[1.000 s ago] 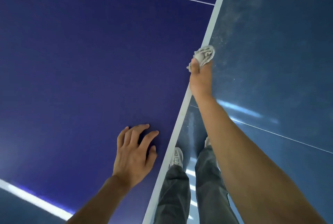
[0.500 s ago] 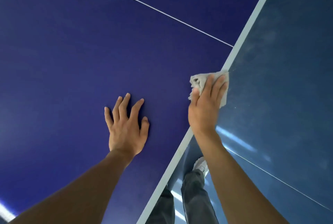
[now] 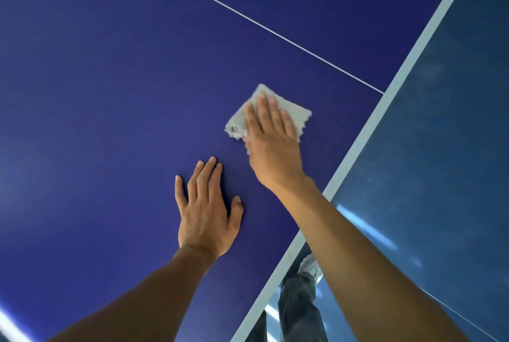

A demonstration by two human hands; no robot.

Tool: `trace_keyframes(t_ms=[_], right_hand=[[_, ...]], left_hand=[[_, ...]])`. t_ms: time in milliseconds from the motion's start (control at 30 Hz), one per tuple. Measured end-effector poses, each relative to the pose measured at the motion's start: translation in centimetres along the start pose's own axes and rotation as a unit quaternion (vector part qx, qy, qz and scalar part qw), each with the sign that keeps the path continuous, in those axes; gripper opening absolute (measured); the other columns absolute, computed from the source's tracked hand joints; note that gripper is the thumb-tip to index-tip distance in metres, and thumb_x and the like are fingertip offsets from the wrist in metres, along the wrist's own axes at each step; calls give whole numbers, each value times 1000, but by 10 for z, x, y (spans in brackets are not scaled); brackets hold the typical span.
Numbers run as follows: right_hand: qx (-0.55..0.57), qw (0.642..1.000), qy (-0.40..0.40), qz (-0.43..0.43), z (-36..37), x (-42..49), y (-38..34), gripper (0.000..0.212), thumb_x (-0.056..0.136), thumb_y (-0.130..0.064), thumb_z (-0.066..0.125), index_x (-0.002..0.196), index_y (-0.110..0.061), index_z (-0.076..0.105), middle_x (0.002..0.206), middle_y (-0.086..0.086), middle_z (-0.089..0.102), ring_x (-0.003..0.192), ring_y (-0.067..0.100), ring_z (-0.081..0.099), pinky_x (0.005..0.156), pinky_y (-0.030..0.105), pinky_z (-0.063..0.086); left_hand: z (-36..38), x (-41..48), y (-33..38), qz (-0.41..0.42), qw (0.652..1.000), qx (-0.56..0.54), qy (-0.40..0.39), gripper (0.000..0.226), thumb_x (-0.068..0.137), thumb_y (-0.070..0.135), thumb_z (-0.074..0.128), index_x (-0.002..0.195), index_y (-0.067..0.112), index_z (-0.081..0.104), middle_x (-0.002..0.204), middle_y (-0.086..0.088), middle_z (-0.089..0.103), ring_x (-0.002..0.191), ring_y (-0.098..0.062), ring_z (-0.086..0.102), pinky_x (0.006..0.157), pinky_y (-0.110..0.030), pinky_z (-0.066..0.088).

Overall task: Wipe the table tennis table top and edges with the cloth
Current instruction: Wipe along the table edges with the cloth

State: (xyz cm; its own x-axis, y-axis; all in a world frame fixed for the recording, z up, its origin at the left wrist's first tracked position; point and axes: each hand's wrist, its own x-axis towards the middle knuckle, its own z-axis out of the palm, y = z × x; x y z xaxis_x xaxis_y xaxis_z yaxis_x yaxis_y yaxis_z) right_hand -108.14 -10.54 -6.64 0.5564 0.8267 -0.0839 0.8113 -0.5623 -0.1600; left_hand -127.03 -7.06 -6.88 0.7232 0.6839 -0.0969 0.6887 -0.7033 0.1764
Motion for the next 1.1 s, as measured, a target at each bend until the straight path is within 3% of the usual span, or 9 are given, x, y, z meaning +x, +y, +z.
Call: trace_keyframes(t_ms=[133, 200, 300, 433, 567, 700, 800, 933, 1100], right_hand=[[137, 957, 36, 254, -5, -79, 76, 69, 107, -22, 47, 167, -14, 13, 175, 15, 5, 161, 35, 3, 130, 50, 8], [305, 892, 81, 324, -3, -110, 75, 64, 111, -23, 39, 167, -22, 7, 175, 4, 8, 161, 22, 14, 130, 43, 17], [447, 811, 114, 360, 9, -138, 31, 62, 113, -31, 30, 166, -37, -1, 170, -5, 28, 145, 8, 44, 119, 35, 37], [506, 770, 148, 360, 26, -179, -30, 62, 113, -30, 29, 165, -35, -4, 175, -11, 8, 159, 7, 18, 128, 36, 27], [585, 684, 151, 408, 14, -218, -67, 66, 107, -48, 33, 161, -46, -5, 147, -37, 47, 126, -10, 54, 105, 13, 44], [610, 662, 157, 406, 2, -177, -31, 80, 98, -62, 35, 165, -24, 18, 160, -5, 31, 140, 15, 45, 116, 36, 42], [659, 597, 197, 412, 4, -121, 28, 36, 105, -21, 54, 130, 3, 46, 118, 15, 60, 94, 22, 64, 81, 38, 55], [669, 583, 162, 431, 16, -97, 64, 36, 108, -20, 53, 136, -11, 32, 112, -2, 58, 82, -7, 60, 67, 7, 47], [682, 607, 141, 384, 12, -143, 23, 56, 109, -12, 47, 160, -10, 24, 137, 15, 56, 119, 25, 59, 106, 33, 51]], left_hand=[[-2, 1, 2, 5, 1000, -4, 5, 73, 96, 47, 37, 154, 3, 39, 163, -8, 37, 154, -29, 26, 126, -61, 12], [-2, 1, 1, 5, 1000, -2, 5, 74, 96, 48, 36, 155, 3, 39, 162, -8, 37, 154, -29, 27, 126, -61, 12], [-2, 0, 1, 7, 1000, -7, 12, 75, 96, 48, 36, 156, 4, 37, 163, -8, 36, 154, -29, 26, 127, -59, 9], [-1, -2, -1, 1, 1000, -15, 11, 77, 96, 51, 34, 157, 5, 34, 164, -8, 34, 155, -28, 23, 128, -57, 6], [-4, -6, 2, -2, 999, -40, 15, 75, 96, 50, 36, 158, 7, 34, 165, -6, 32, 156, -26, 20, 129, -54, 3], [-6, -6, 7, -18, 997, -67, 16, 67, 100, 39, 49, 158, 8, 35, 166, -4, 32, 157, -23, 19, 129, -51, 2], [-10, -5, 15, -46, 994, -93, 31, 60, 99, 26, 62, 154, 11, 42, 161, -4, 38, 153, -24, 27, 129, -53, 4], [-18, 13, 40, -8, 993, -101, 53, 50, 95, 20, 64, 144, 15, 54, 146, -4, 52, 141, -25, 41, 129, -51, 6], [-18, 63, 106, 91, 989, -116, 20, 43, 96, 17, 58, 140, 17, 56, 147, -2, 52, 143, -24, 39, 128, -54, 6]])
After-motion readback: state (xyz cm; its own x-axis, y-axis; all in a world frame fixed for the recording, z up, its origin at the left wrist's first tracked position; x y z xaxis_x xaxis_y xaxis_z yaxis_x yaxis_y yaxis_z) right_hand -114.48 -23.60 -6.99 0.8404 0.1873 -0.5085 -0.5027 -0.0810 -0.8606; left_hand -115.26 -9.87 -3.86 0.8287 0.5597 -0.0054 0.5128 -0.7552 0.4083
